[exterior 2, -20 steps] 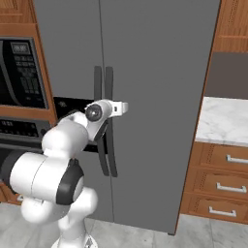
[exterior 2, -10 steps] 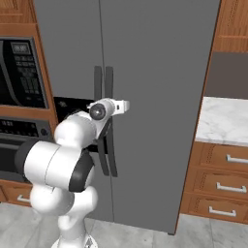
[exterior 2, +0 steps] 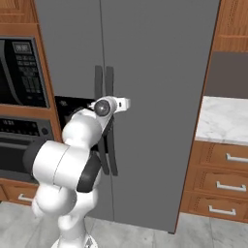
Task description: Take the cake and donut from the fridge and place them on the empty tray on the dining counter.
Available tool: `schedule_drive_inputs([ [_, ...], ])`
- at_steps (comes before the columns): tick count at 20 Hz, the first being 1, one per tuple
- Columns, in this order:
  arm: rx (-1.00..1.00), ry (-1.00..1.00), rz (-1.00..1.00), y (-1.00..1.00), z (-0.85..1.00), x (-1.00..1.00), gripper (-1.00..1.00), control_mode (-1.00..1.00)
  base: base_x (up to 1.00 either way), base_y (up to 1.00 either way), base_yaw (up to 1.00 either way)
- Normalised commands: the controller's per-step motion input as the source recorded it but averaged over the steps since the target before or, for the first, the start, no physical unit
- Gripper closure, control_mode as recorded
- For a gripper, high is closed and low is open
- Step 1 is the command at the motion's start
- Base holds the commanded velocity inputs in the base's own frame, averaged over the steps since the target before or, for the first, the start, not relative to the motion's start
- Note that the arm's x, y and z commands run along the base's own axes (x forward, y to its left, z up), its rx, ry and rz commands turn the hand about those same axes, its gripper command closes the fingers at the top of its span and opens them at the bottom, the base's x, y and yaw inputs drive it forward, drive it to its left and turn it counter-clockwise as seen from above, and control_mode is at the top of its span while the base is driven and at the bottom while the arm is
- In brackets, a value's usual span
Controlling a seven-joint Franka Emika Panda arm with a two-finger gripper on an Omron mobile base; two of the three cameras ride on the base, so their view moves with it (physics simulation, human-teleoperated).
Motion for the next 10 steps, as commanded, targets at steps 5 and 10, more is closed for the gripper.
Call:
schedule_drive_inputs([
  [5, 0.00, 0.01, -0.06, -0.03, 0.00, -0.72, 1.00, -1.00, 0.00, 0.00, 0.00],
  [10, 0.00, 0.00, -0.09, -0.12, 0.00, -0.56, 1.00, -1.00, 0.00, 0.00, 0.00],
])
